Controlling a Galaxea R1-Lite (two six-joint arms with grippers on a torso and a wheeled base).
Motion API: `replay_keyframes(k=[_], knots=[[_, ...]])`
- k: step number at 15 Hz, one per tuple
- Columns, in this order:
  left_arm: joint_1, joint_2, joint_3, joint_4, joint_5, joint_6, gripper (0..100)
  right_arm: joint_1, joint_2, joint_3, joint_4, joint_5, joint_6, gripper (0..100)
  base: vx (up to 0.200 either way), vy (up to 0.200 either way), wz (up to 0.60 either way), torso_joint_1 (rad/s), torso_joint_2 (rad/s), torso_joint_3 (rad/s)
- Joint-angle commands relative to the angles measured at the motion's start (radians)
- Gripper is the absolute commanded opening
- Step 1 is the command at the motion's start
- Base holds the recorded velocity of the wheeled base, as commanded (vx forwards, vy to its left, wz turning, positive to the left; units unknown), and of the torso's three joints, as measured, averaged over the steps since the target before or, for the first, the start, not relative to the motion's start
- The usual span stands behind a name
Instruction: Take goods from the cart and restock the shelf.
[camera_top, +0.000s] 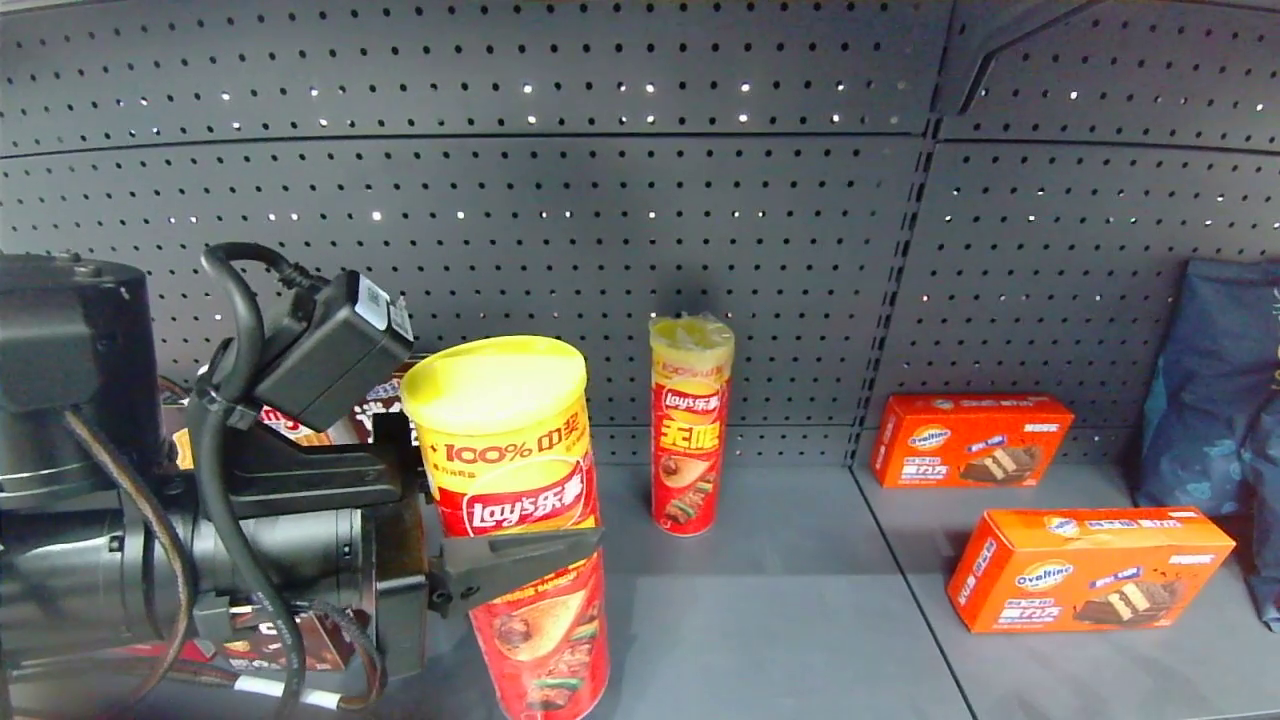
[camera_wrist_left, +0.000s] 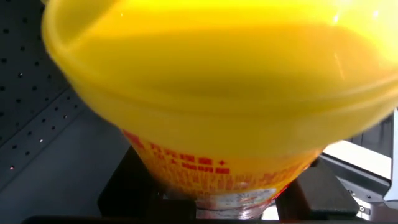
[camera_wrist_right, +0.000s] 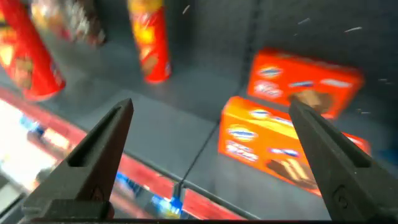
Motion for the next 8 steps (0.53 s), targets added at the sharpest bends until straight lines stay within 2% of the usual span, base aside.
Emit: replay_keyframes(k=[1,4,7,8], knots=[[0.016,0.000,-0.007,0.001,-0.005,-0.004,0,0.091,0.225,0.005,-0.138,0.011,-0.013,100,0.000,0.000,0.00,0.000,0.00,0.000],[0.034,0.009,-0.039,0.001,-0.047,-0.023,0,0.125,0.419,-0.025,-0.323,0.072,-0.018,100,0.000,0.000,0.00,0.000,0.00,0.000],[0.034,0.024,-0.067,0.000,-0.057,-0.037,0,0.151,0.552,-0.050,-0.405,0.129,-0.027,100,0.000,0.000,0.00,0.000,0.00,0.000],[0.034,0.033,-0.076,0.000,-0.060,-0.041,0,0.151,0.620,-0.088,-0.426,0.129,-0.076,100,0.000,0.000,0.00,0.000,0.00,0.000]])
